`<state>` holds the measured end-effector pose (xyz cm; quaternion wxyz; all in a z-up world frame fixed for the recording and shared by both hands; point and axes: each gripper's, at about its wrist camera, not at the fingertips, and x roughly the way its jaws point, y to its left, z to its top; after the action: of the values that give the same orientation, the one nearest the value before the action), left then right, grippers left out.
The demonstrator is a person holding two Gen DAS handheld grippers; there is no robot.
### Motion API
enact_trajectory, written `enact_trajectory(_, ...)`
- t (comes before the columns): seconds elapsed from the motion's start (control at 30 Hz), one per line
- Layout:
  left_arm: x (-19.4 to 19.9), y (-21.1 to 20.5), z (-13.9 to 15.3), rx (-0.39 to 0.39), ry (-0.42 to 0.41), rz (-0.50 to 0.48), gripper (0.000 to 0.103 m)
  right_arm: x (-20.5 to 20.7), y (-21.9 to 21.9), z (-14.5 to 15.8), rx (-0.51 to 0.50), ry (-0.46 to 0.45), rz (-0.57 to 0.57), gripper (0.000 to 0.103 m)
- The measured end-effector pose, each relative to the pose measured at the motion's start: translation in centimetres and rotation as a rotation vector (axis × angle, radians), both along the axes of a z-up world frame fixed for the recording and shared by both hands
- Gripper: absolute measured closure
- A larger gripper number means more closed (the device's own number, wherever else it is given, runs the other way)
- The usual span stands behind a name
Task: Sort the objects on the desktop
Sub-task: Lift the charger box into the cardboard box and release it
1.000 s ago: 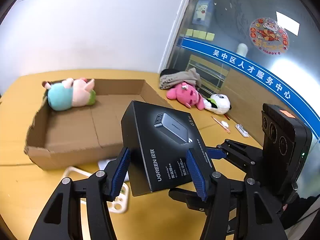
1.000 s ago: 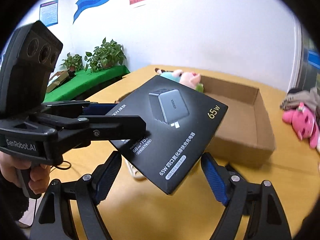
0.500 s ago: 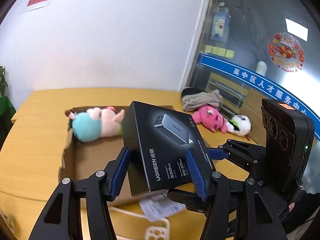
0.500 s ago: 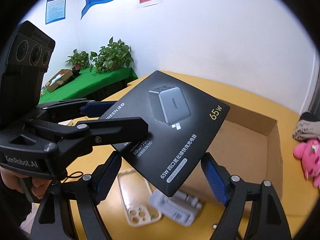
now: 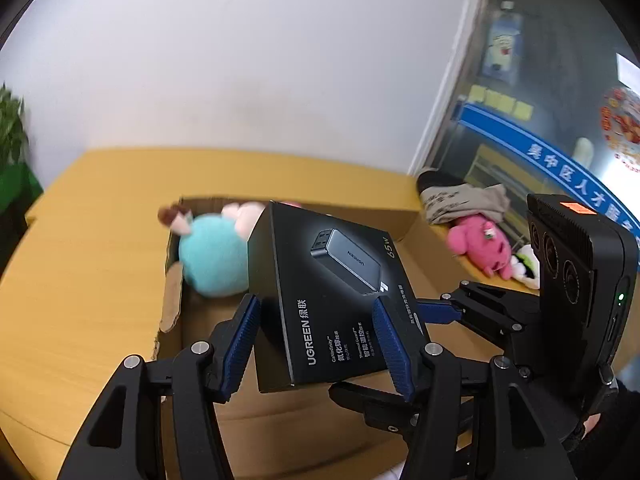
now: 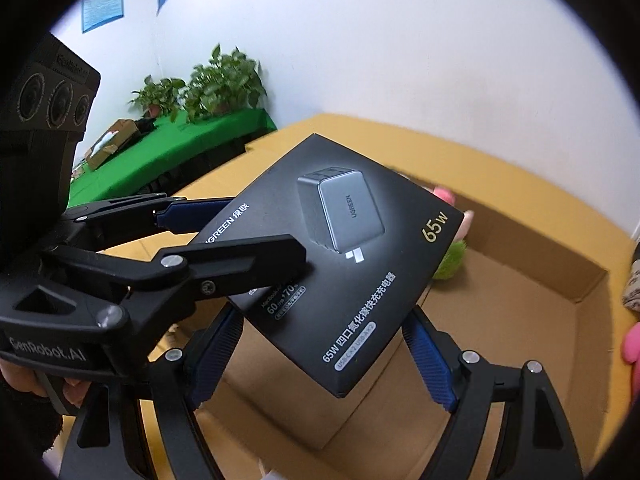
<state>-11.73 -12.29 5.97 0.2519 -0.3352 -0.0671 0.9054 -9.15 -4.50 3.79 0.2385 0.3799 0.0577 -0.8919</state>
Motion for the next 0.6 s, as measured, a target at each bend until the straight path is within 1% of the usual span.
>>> enact_trajectory(0.13,-2.6,0.2,-2.7,-0.016,-0.071,0.024,0.042,-2.9,-0.2,-3.1,-0.004,-0.101,-0.015,0.021)
enact_trajectory(0.27,-4.0,0.4,-4.4,-0.032,-0.118,0.046,0.042,-5.0,-0.5,-5.1,-0.003,-0.195,-0.033,0.021)
enact_trajectory(0.3,-4.1,0.5,-4.7,-0.032,-0.131,0.043,0.042,-5.3,-0.5,-5.4,0.001,-0.220,-0.033,0.020)
enact_trajectory(0.33,-4.2,0.6,-5.1,-0.034,-0.146,0.033,0.042,-5.7,-0.6,-5.8,0.008,-0.252,-0.037,0.017)
enact_trajectory(0.37,-4.2,0.7,-5.4,-0.031,-0.162,0.029,0.045,-6.1,-0.5,-6.2,0.008,-0.290,-0.048,0.014)
enact_trajectory(0.4,-4.3,0.6,-5.7,-0.023,-0.179,0.034,0.045,-6.3,-0.3,-6.6,0.012,-0.314,-0.060,0.014)
enact_trajectory(0.47,-4.1,0.3,-5.9,-0.024,-0.187,0.070,0.045,-6.1,0.0,-6.8,0.004,-0.319,-0.074,0.014)
enact_trajectory(0.53,-3.3,-0.1,-5.5,-0.027,-0.163,0.106,0.043,-5.2,0.6,-6.2,-0.010,-0.283,-0.083,0.014)
enact_trajectory(0.6,-2.0,-0.6,-4.7,-0.015,-0.129,0.131,0.033,-4.2,1.1,-5.6,0.001,-0.237,-0.108,0.014)
